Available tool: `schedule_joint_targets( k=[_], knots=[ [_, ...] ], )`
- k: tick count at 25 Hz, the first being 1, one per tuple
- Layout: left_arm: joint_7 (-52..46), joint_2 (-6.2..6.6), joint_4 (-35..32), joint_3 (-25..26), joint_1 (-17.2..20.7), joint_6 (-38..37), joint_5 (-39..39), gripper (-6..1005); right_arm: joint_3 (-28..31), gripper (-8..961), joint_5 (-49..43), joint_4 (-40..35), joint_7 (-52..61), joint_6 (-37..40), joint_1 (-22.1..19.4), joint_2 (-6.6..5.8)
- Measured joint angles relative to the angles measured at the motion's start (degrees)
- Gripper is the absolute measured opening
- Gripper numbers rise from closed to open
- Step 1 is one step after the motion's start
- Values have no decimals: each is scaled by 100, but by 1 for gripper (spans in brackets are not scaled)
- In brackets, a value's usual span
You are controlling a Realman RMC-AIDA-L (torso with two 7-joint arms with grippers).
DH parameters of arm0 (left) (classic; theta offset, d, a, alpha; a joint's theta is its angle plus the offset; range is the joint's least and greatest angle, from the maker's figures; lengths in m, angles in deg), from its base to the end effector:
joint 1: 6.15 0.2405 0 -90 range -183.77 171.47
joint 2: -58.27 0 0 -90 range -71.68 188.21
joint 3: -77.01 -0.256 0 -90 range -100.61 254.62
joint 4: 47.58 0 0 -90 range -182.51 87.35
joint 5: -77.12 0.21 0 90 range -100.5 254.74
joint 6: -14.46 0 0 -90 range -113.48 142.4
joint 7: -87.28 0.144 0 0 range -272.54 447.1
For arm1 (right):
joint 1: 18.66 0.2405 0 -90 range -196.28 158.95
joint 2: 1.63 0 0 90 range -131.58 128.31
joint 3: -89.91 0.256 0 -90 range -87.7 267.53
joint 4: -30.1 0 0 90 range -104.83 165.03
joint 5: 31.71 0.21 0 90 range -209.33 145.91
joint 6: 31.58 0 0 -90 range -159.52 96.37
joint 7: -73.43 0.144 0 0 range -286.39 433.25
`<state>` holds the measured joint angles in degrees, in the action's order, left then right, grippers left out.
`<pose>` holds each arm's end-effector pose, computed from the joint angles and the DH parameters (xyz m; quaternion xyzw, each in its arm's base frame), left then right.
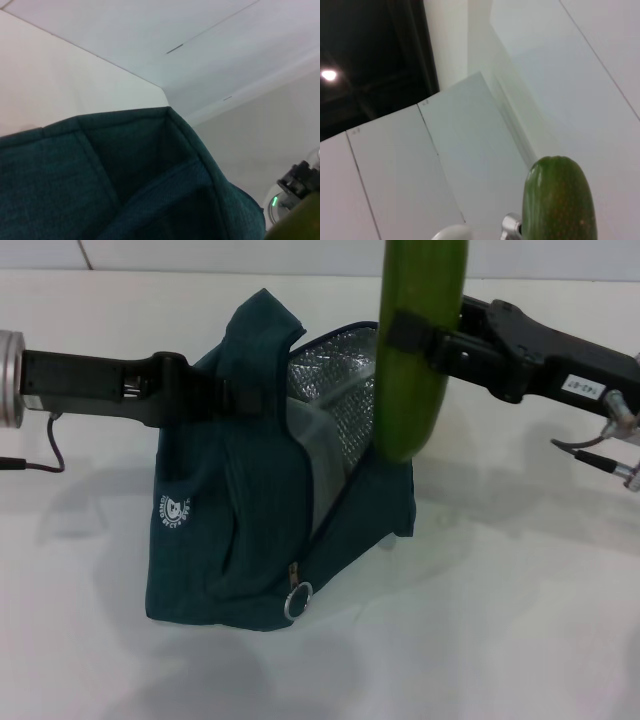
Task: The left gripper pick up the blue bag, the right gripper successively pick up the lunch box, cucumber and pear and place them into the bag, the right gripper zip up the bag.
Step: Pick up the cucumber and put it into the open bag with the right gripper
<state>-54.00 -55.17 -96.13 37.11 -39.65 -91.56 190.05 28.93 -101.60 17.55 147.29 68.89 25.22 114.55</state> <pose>-0.2228 0.3354 0.0674 0.7954 0.5544 0.2379 0.0581 0.1536 0.3433 -0.0132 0.8449 -0.1729 -0.5059 0.0171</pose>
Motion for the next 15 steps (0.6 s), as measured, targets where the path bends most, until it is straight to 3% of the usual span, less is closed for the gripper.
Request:
schedule_joint_targets(
  k=[5,12,15],
  knots=[
    [35,-19,5,-22,17,-4,0,50,-881,582,777,67,-199,-358,126,0],
    [94,-5,68,-9,10,-6,0,51,-3086,582,2468,-500,-222,-1054,97,0],
    [102,-3,68,-9,10,-6,0,51,-3713,582,2877,-843,-269,-1356,-45,0]
  ],
)
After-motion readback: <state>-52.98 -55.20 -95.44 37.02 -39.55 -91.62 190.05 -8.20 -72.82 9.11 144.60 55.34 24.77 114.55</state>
